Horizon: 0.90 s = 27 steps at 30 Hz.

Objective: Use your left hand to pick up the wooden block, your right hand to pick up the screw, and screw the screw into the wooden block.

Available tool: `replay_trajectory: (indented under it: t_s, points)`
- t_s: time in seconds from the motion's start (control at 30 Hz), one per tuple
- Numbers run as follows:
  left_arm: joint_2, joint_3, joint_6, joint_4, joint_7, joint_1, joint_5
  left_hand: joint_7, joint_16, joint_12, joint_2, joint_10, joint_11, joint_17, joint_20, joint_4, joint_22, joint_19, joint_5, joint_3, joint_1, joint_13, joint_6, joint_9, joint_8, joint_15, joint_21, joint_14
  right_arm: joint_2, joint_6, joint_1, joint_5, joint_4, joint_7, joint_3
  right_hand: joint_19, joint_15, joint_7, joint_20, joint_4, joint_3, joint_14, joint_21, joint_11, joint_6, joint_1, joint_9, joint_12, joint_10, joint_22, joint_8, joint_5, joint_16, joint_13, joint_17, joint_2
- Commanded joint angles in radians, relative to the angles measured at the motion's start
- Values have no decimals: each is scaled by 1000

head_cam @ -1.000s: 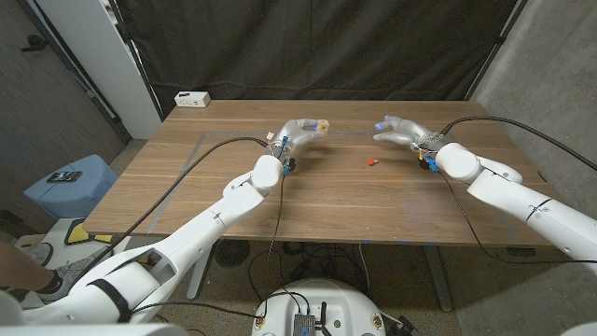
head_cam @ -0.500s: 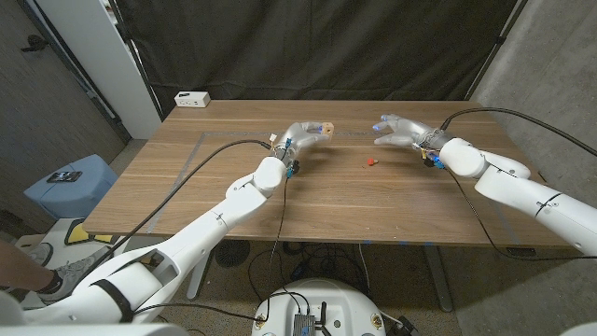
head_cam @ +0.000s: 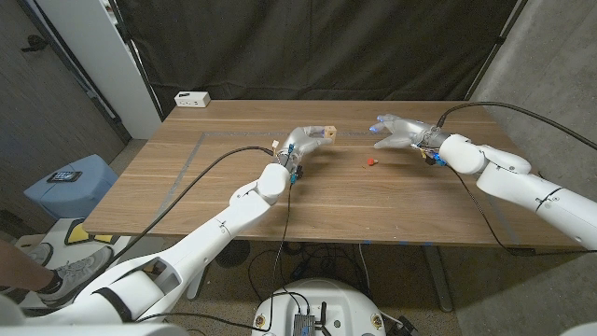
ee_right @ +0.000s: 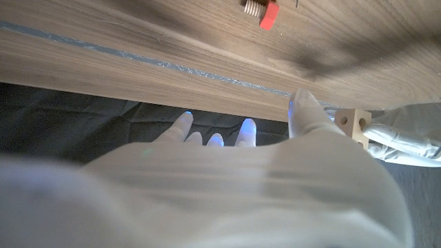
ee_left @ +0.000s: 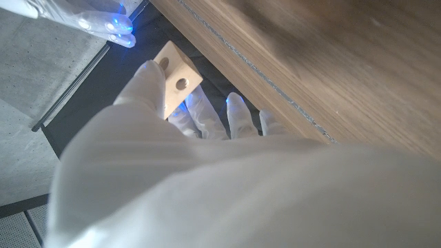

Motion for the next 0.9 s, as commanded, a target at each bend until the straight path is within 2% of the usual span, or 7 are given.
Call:
replay_trajectory:
  t_s: [0.03, 0.23, 0.67, 0.9]
  points:
    - [-15, -1, 21, -32, 38, 32, -2, -2, 0, -4, 11, -3, 2, 1, -5, 0, 3, 1, -2, -6, -3, 2, 1, 5, -5, -99, -2, -2, 5, 42, 40, -88, 24, 35, -22, 8, 2, 0, 3, 3, 6, 6, 4, -6, -8, 14, 5, -2, -6, 3, -3, -1, 0, 5, 0, -4]
    - [-24, -6, 13, -45, 57, 53, -13, -2, 1, -5, 13, -4, 2, 2, -8, 1, 3, 2, -2, -8, -4, 3, 1, 5, -5, -99, -1, -1, 9, 50, 50, -121, 29, 42, -29, 15, 2, 0, 2, 4, 7, 10, 5, -7, -10, 24, 6, -2, -7, 3, -4, 0, 1, 5, 1, -8]
    - [27, -9, 73, -147, 77, 112, 11, -2, 1, -9, 17, -4, 1, 2, -10, 1, 3, 3, -3, -10, -5, 6, 2, 5, -7, -100, 0, -2, 28, 47, 91, -210, 24, 98, -64, 17, 16, 0, 6, 8, 8, 13, 3, 8, -11, 43, 8, -5, -20, 4, -7, 2, 0, 5, 1, -17]
    - [48, -5, 77, -168, 74, 121, 32, -2, 1, -10, 18, -4, 2, 3, -10, 1, 3, 2, -3, -11, -5, 6, 4, 5, -7, -101, 0, -1, 35, 45, 102, -227, 17, 132, -74, 17, 28, 0, 10, 10, 8, 11, 2, 20, -10, 51, 9, -6, -28, 4, -8, 2, -2, 5, 2, -20]
